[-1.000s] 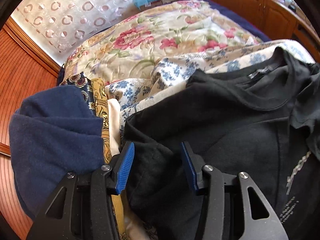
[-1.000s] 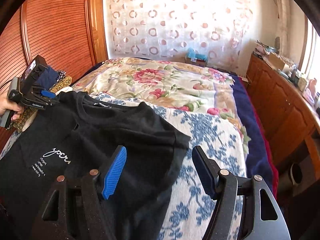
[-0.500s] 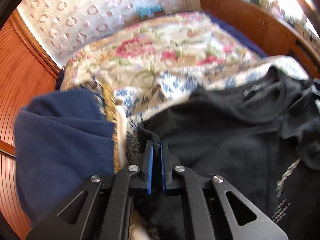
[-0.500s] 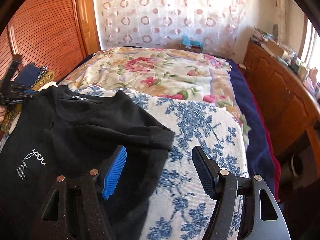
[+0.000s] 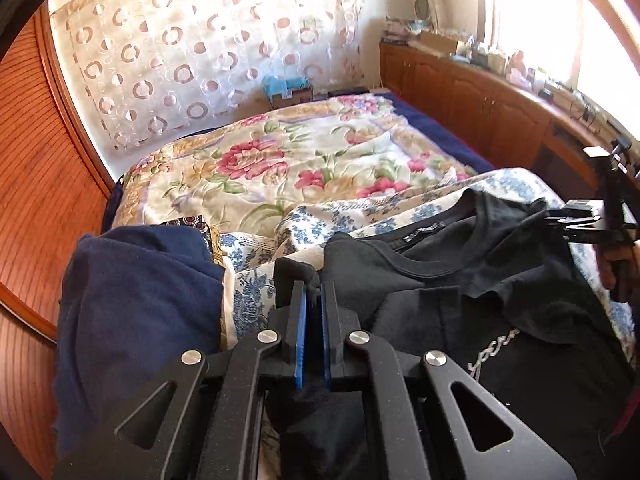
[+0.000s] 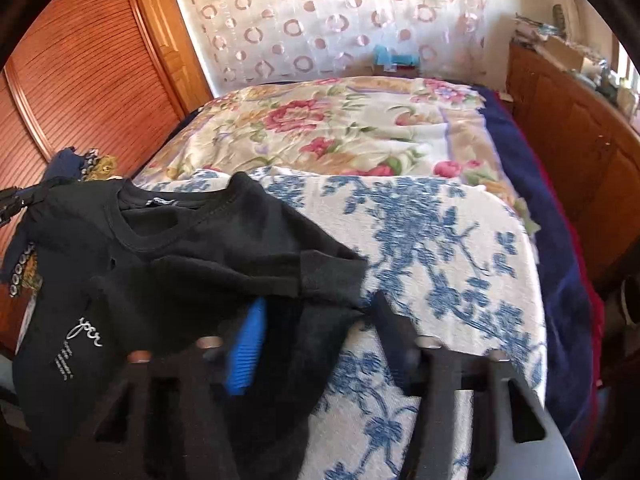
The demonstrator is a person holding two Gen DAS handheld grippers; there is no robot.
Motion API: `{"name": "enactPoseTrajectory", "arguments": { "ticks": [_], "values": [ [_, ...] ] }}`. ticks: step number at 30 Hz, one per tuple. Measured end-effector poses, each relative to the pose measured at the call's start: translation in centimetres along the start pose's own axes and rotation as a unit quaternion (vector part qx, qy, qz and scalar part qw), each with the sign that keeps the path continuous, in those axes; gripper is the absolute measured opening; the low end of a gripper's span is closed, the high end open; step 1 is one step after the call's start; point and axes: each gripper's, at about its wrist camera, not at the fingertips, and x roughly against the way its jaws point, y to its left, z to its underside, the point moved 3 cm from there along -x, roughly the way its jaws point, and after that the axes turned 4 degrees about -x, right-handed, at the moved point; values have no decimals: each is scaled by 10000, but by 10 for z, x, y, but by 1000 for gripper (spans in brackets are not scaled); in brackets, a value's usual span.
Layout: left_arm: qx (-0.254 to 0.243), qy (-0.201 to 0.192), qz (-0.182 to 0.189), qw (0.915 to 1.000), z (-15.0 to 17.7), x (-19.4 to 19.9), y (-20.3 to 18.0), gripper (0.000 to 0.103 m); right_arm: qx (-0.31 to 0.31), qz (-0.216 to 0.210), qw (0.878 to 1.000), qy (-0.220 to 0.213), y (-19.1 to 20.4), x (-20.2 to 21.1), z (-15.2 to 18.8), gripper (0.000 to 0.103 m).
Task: Fold small clothes
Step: 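Lift the T-shirt hem with the left tool while the right tool grips the shirt body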
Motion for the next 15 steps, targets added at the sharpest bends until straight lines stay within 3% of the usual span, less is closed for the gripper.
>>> {"name": "enactPoseTrajectory", "arguments": {
  "ticks": [1,5,15],
  "values": [
    [47,-51,30,10000,2,4,0,7,18,-156,9999,23,3,1,0,10],
    [118,-292,-50,9995,12,29,-7,7,312,-415,9979,-387,26,33,1,9],
    [284,-808,109,9963,63,104,-16,7,773,-395,9888,-1216,69,135,37,9]
  ]
}}
